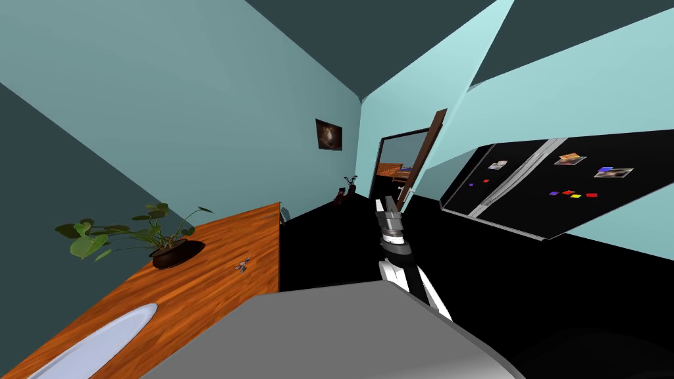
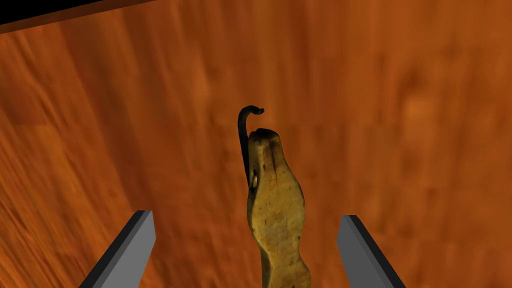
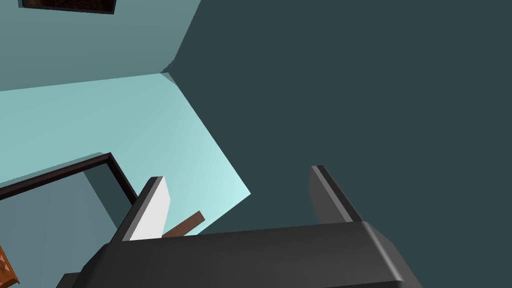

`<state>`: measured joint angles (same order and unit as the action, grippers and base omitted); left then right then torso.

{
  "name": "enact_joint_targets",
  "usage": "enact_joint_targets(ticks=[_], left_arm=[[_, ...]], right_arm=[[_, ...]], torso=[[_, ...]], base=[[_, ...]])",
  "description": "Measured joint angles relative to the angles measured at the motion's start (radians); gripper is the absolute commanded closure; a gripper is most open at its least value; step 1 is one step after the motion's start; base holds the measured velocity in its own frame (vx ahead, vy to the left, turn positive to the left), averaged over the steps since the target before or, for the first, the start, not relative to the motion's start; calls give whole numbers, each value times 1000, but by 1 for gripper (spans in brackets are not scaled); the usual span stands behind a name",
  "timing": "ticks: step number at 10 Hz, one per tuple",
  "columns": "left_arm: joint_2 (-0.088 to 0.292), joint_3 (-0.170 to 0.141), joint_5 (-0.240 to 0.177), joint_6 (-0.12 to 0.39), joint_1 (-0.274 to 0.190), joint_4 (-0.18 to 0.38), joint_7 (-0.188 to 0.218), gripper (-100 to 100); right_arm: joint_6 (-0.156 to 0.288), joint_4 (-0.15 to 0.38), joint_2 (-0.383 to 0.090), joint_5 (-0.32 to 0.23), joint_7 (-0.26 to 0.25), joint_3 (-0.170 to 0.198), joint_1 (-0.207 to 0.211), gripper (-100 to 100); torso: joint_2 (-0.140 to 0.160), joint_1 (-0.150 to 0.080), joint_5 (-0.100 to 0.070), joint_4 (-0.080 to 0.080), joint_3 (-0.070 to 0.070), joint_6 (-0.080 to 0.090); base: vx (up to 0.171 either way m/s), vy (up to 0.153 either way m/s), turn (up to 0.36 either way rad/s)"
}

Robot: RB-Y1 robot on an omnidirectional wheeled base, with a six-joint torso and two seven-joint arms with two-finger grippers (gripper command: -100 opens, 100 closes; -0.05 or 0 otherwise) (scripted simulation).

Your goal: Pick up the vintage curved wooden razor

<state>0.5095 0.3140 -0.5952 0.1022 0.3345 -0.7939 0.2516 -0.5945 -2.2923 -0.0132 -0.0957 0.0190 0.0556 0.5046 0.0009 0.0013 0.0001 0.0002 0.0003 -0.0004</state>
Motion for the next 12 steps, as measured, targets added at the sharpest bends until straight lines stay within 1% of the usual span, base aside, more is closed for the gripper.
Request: enact_joint_targets(ticks=[4, 5, 6, 9, 10, 11, 12], left_arm=[[0, 0, -1, 1, 0, 0, 2, 100], [0, 0, -1, 1, 1, 1, 2, 0], [0, 0, -1, 1, 1, 1, 2, 100], [58, 44, -54, -1, 20, -36, 16, 100], [70, 34, -52, 11, 37, -66, 18, 100], [90, 45, -68, 15, 46, -84, 22, 100], [92, 47, -71, 15, 47, -85, 23, 0]], right_arm=[[0, 0, 0, 0, 0, 0, 0, 0], [0, 0, 0, 0, 0, 0, 0, 0], [0, 0, 0, 0, 0, 0, 0, 0], [0, 0, 0, 0, 0, 0, 0, 0], [0, 0, 0, 0, 0, 0, 0, 0], [0, 0, 0, 0, 0, 0, 0, 0], [0, 0, 0, 0, 0, 0, 0, 0]], torso=[[0, -2, 0, 0, 0, 1], [0, -2, -1, 0, 0, 1], [0, -2, -1, 0, 0, 1], [1, -6, -2, 1, 1, 1], [1, -6, -2, 1, 1, 1], [1, -6, -2, 1, 1, 1], [1, -5, -1, 1, 1, 2]], base=[[0, 0, 0], [0, 0, 0], [-6, -48, -18], [-1, -59, -2], [-7, -59, -9], [-4, -28, 5], [-1, -6, 2]])
